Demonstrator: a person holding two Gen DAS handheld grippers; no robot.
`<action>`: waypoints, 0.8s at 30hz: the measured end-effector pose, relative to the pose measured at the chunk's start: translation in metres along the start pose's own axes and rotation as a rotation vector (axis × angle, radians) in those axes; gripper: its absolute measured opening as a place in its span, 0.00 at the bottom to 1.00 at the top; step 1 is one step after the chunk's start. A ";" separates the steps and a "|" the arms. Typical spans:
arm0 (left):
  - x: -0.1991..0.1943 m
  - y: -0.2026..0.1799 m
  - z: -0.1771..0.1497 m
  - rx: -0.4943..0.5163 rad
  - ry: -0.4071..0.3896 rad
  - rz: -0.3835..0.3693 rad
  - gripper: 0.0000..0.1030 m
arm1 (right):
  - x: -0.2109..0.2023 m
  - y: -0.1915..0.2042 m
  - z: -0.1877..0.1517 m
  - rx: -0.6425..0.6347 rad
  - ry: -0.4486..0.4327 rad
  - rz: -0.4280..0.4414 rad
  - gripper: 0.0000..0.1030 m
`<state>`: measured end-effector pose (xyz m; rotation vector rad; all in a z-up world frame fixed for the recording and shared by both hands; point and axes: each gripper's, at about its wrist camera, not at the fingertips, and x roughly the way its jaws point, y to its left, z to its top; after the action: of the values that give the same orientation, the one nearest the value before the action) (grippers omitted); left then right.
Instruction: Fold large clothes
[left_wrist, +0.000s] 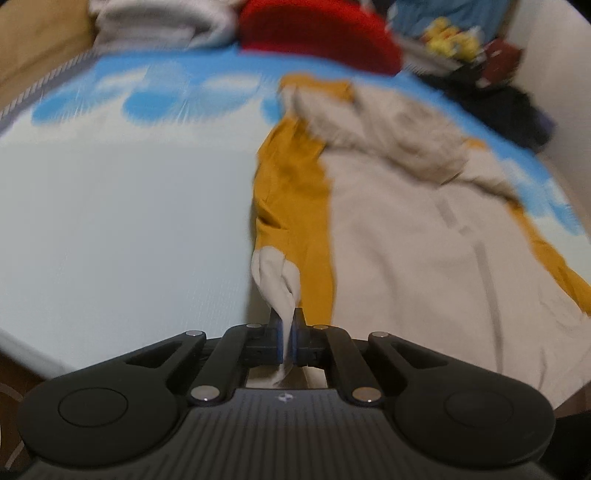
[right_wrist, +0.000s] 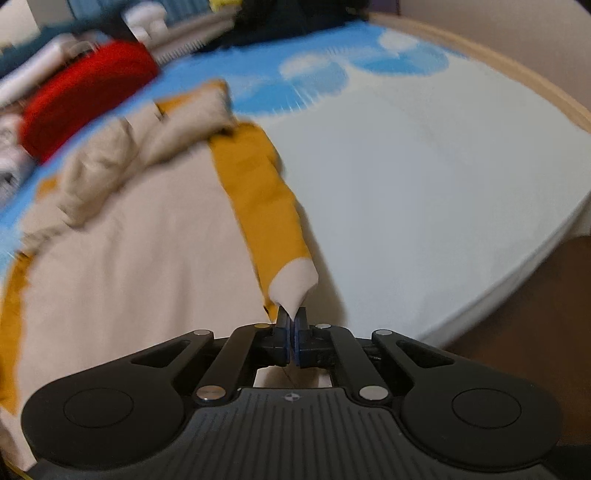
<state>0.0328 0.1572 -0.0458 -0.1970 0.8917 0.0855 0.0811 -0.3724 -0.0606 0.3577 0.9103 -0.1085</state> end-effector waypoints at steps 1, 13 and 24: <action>-0.010 -0.002 0.003 0.007 -0.029 -0.014 0.03 | -0.012 0.001 0.006 0.013 -0.029 0.039 0.01; -0.152 -0.015 0.021 0.024 -0.233 -0.184 0.02 | -0.137 -0.002 0.057 -0.031 -0.210 0.319 0.00; -0.158 -0.004 0.044 -0.054 -0.213 -0.166 0.02 | -0.187 -0.040 0.066 0.081 -0.292 0.345 0.00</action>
<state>-0.0323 0.1637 0.1050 -0.3058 0.6584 -0.0235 0.0062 -0.4433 0.1133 0.5536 0.5471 0.1186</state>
